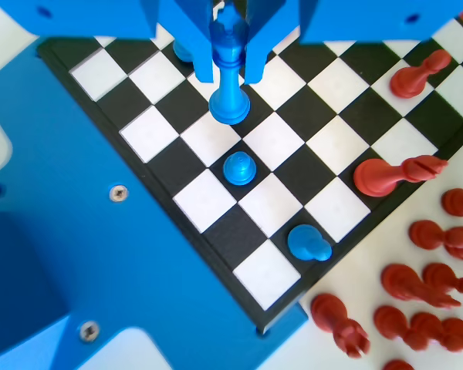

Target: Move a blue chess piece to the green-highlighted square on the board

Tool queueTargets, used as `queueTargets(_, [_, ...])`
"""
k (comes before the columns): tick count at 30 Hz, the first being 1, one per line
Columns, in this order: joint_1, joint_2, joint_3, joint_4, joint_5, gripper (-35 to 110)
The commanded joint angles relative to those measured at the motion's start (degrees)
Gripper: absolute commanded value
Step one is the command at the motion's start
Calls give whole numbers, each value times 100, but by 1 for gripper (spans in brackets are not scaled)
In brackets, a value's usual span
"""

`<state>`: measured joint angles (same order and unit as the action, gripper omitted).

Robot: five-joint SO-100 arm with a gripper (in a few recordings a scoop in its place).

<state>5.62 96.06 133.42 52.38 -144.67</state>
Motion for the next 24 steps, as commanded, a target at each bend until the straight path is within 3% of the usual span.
queueTargets(1, [44,562,167,-62,-105,1])
queueTargets(24, [26,1107,1266,-817,-237,1])
